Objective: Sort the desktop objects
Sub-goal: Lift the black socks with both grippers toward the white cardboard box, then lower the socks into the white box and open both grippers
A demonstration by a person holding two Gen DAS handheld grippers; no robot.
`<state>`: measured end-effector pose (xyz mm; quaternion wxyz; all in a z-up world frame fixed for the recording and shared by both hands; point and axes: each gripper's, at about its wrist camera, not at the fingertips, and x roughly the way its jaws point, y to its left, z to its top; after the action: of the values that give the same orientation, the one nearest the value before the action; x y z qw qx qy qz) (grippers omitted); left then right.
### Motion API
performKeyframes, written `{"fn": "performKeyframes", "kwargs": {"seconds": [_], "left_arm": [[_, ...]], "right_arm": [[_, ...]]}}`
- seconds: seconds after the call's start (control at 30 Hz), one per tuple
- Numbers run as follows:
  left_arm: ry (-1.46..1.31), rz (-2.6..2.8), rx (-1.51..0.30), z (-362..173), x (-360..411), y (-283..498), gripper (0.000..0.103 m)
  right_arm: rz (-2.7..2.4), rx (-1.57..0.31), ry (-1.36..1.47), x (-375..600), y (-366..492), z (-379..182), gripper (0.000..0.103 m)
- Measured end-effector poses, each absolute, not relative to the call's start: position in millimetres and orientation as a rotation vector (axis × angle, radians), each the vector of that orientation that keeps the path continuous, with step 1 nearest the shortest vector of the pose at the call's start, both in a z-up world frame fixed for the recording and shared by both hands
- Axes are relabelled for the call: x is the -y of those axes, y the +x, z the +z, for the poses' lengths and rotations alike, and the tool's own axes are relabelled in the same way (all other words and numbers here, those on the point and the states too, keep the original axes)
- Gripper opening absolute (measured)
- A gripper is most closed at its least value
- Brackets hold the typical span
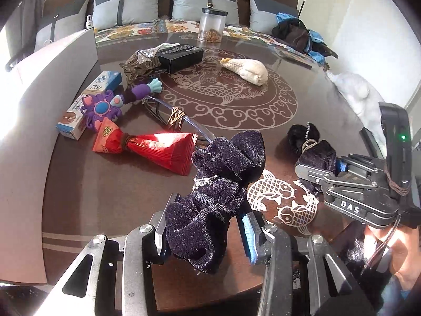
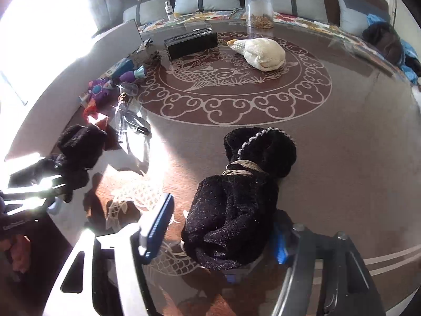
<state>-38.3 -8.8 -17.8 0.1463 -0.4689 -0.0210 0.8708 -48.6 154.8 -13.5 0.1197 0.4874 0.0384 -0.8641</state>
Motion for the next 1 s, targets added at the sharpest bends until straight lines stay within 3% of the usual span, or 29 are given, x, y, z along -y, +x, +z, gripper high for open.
{"fn": "performKeyframes", "kwargs": {"seconds": [0.03, 0.27, 0.5, 0.7, 0.87, 0.93, 0.97, 1.0], "left_arm": [[-1.324, 2.514, 0.091, -9.6, 14.2, -34.2, 0.042], [-1.178, 2.623, 0.286, 58.3, 89.8, -29.2, 0.042], [-1.188, 2.859, 0.32, 100.2, 222.6, -45.1, 0.042], [-1.432, 2.953, 0.406, 73.3, 325.6, -60.7, 0.042], [-1.684, 2.888, 0.426, 29.3, 361.5, -72.5, 0.045], [-1.757, 2.855, 0.453, 17.0, 365.8, -73.8, 0.066], [-1.763, 2.857, 0.463, 13.7, 366.5, -73.4, 0.071], [-1.76, 2.873, 0.465, 12.9, 367.5, -73.1, 0.084]], "right_arm": [[-2.526, -0.129, 1.421, -153.2, -47.0, -12.1, 0.032], [-2.559, -0.082, 1.264, -131.3, -27.4, 35.0, 0.032], [-2.334, -0.074, 1.059, 8.8, -45.0, 103.7, 0.032], [-2.122, -0.135, 0.985, 152.3, -59.7, 129.7, 0.032], [-2.04, -0.28, 1.053, 230.0, -68.6, 103.7, 0.033], [-2.028, -0.333, 1.102, 244.8, -71.0, 90.4, 0.039], [-2.022, -0.371, 1.132, 252.3, -72.0, 83.3, 0.055], [-2.023, -0.415, 1.151, 258.7, -71.6, 77.9, 0.075]]}}
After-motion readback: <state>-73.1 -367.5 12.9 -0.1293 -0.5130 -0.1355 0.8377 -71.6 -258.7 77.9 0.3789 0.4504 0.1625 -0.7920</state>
